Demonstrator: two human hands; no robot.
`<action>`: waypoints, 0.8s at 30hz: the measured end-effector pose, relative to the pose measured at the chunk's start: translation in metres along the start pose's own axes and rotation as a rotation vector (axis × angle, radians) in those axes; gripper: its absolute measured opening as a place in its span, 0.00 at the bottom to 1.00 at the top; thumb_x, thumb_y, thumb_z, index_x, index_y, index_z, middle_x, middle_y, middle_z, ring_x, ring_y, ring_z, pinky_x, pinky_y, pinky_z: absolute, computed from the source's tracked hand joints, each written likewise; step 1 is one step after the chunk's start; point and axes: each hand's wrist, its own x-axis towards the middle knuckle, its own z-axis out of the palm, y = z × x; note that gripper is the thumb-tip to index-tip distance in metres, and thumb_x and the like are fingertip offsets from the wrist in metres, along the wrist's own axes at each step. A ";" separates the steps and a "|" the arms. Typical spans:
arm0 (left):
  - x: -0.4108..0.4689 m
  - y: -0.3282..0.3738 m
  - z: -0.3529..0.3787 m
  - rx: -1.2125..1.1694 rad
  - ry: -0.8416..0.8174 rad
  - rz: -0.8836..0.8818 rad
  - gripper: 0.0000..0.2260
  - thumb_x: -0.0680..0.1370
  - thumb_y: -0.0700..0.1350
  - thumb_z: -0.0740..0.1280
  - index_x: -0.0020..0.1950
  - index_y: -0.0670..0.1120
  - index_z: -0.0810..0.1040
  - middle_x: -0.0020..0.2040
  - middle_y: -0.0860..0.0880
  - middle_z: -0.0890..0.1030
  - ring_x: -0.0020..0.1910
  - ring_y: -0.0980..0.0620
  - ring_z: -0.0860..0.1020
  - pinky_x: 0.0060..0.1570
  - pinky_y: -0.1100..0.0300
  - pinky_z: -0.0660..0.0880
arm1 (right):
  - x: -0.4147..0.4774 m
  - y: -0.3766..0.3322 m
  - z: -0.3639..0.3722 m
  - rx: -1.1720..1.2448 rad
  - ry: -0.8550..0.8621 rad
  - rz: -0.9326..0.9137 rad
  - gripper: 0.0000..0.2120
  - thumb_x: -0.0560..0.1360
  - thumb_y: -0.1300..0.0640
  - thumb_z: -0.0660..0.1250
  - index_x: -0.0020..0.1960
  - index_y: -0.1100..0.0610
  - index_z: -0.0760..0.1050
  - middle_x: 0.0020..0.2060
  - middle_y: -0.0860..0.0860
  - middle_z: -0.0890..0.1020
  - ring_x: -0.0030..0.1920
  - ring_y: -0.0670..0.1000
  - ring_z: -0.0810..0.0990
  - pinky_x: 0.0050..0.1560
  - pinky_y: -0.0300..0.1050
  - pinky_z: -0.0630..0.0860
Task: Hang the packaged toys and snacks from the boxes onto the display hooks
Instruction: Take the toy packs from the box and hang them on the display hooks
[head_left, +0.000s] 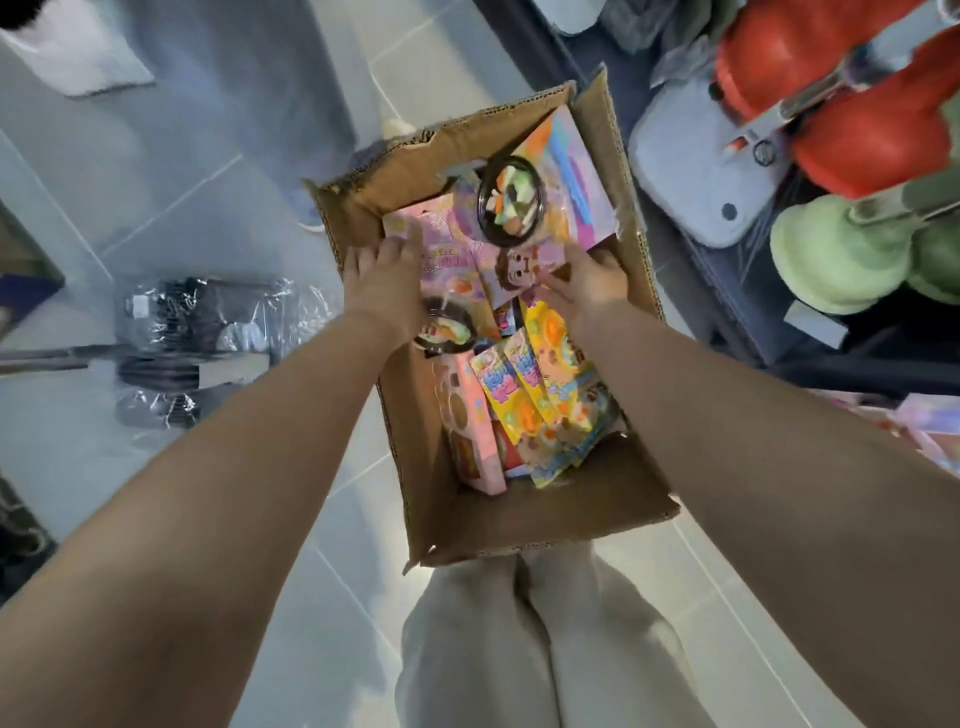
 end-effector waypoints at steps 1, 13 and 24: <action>0.000 -0.001 -0.001 0.052 0.069 0.011 0.31 0.75 0.40 0.64 0.75 0.48 0.56 0.71 0.42 0.64 0.71 0.37 0.60 0.74 0.47 0.49 | 0.000 0.001 0.001 0.030 0.015 -0.008 0.07 0.79 0.61 0.62 0.57 0.57 0.69 0.48 0.55 0.74 0.48 0.57 0.82 0.46 0.48 0.80; -0.070 -0.006 -0.035 -0.389 0.306 0.256 0.11 0.72 0.35 0.61 0.51 0.43 0.77 0.43 0.39 0.80 0.47 0.39 0.77 0.55 0.55 0.68 | -0.038 -0.008 -0.008 -0.030 0.099 -0.056 0.13 0.82 0.61 0.54 0.38 0.55 0.63 0.35 0.54 0.74 0.30 0.50 0.77 0.39 0.44 0.81; -0.122 -0.010 -0.124 -1.001 -0.044 -0.059 0.15 0.77 0.34 0.62 0.33 0.49 0.69 0.23 0.57 0.72 0.23 0.63 0.69 0.26 0.72 0.64 | -0.134 -0.045 -0.027 0.351 -0.134 0.217 0.06 0.81 0.66 0.52 0.55 0.61 0.66 0.40 0.57 0.73 0.41 0.52 0.75 0.56 0.47 0.74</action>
